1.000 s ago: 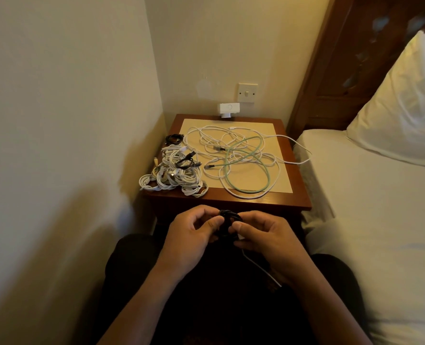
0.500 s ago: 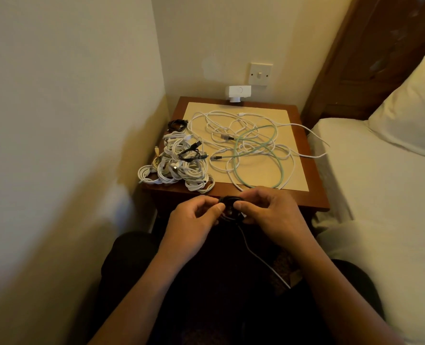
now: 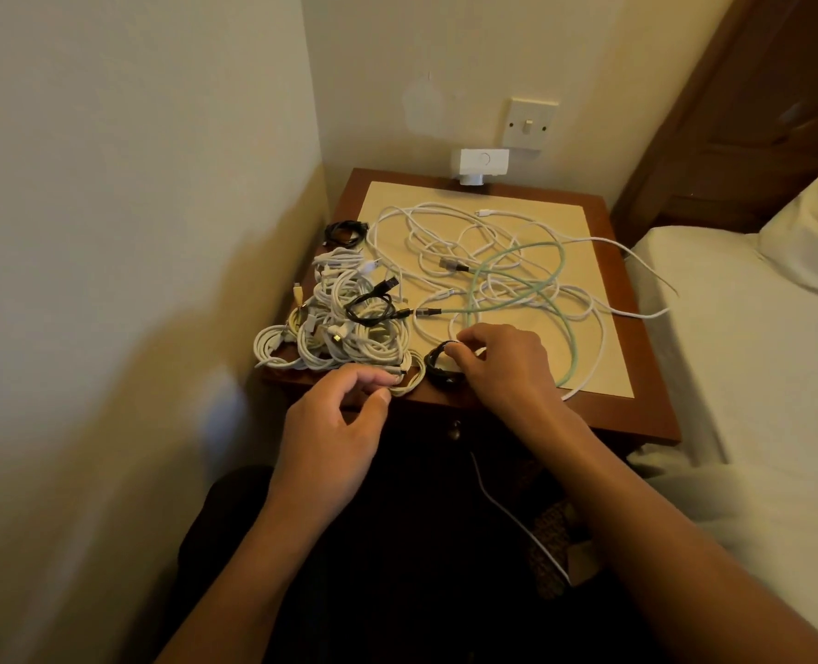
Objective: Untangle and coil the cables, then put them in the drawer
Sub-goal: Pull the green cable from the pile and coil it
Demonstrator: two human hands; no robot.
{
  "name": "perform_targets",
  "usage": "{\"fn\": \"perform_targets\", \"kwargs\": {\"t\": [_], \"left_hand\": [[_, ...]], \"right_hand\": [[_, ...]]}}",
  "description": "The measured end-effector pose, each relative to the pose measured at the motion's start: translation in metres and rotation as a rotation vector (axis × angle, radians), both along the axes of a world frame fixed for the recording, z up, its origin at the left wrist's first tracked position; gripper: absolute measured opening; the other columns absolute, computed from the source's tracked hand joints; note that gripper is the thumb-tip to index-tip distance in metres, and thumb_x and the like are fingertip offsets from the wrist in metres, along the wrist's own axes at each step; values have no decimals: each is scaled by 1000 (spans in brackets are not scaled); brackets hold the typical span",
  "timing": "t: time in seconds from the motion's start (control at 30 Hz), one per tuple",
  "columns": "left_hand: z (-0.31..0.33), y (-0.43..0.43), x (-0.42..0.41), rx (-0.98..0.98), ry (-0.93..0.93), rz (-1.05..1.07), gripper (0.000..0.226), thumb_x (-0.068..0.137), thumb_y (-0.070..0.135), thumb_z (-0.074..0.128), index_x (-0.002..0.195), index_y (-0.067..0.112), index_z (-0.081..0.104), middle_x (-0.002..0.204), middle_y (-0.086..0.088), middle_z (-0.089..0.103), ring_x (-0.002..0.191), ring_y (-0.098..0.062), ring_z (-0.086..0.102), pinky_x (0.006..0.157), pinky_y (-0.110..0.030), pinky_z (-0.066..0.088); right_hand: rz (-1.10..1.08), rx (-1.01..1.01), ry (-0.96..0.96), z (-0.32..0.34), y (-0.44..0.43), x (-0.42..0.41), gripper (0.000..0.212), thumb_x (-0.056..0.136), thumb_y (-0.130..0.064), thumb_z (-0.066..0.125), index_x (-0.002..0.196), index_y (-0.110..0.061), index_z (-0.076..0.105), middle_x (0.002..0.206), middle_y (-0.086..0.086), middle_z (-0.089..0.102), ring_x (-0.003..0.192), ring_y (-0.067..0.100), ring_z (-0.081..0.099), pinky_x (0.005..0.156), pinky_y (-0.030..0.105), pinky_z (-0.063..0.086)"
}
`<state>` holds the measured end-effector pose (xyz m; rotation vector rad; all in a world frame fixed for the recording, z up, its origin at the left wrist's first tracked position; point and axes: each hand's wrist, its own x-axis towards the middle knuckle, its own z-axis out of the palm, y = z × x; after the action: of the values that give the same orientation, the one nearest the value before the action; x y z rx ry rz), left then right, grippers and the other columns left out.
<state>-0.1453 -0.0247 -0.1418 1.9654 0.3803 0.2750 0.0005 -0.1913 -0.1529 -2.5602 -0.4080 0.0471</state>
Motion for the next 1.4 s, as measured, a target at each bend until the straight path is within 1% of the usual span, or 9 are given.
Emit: {"fn": "perform_targets", "kwargs": {"t": [0.2, 0.3, 0.4, 0.6, 0.73, 0.87, 1.03, 1.23, 1.4], "left_hand": [[11, 5, 11, 6, -51, -10, 17, 98, 21, 65, 101, 36, 72, 98, 27, 70, 101, 9, 62, 78, -4, 46], [20, 9, 19, 17, -85, -6, 17, 97, 20, 66, 100, 35, 73, 97, 27, 70, 98, 3, 65, 79, -12, 51], [33, 11, 25, 50, -116, -12, 15, 98, 21, 66, 98, 35, 73, 95, 25, 71, 96, 3, 65, 74, -9, 50], [69, 11, 30, 160, -165, -42, 14, 96, 19, 67, 97, 31, 75, 91, 17, 72, 89, 1, 65, 65, -9, 48], [108, 1, 32, 228, -249, -75, 15, 96, 17, 67, 98, 30, 75, 92, 15, 72, 88, 0, 64, 65, -6, 45], [163, -24, 36, 373, -443, -88, 22, 95, 19, 68, 115, 29, 68, 105, 12, 66, 92, -3, 63, 80, -26, 55], [245, -62, 34, 679, -829, -78, 47, 90, 13, 71, 135, 13, 56, 131, -4, 54, 124, -18, 51, 105, -29, 39], [306, -84, 30, 447, -679, -308, 23, 106, 18, 50, 96, 24, 70, 67, 10, 61, 59, -1, 54, 59, -19, 44], [310, -47, 25, 463, -563, -240, 26, 106, 22, 50, 92, 27, 72, 64, 7, 53, 52, -4, 43, 52, -22, 34]], "right_hand": [[16, -31, -176, 15, -14, 28, 29, 98, -44, 63, 118, -26, 75, 120, -5, 74, 111, 21, 66, 94, 39, 53], [124, -336, -217, 19, -24, 57, 43, 97, -38, 66, 136, -23, 63, 142, 4, 58, 131, 31, 47, 107, 47, 41], [208, -581, -249, 19, -31, 76, 26, 100, -28, 61, 125, -28, 70, 128, 1, 68, 121, 28, 56, 110, 50, 36], [151, -174, -418, 82, -64, 91, 20, 97, -11, 68, 113, -12, 79, 105, 9, 78, 92, 30, 72, 80, 31, 51], [123, 10, -535, 151, -89, 83, 20, 97, -12, 68, 114, -11, 79, 106, 10, 79, 93, 27, 74, 84, 35, 57], [225, 42, -643, 231, -107, 42, 23, 99, -11, 66, 119, -12, 76, 106, 2, 76, 90, 8, 66, 84, 8, 45], [350, -16, -764, 314, -116, -30, 24, 99, -16, 64, 120, -15, 75, 107, 1, 74, 97, 12, 68, 87, 27, 54], [347, 36, -818, 367, -137, -74, 21, 102, -24, 60, 118, -16, 71, 93, -13, 67, 85, -4, 62, 79, 14, 46], [265, -41, -676, 345, -180, -55, 24, 105, -25, 55, 116, -11, 71, 80, -24, 55, 69, -13, 57, 66, 13, 38]]}}
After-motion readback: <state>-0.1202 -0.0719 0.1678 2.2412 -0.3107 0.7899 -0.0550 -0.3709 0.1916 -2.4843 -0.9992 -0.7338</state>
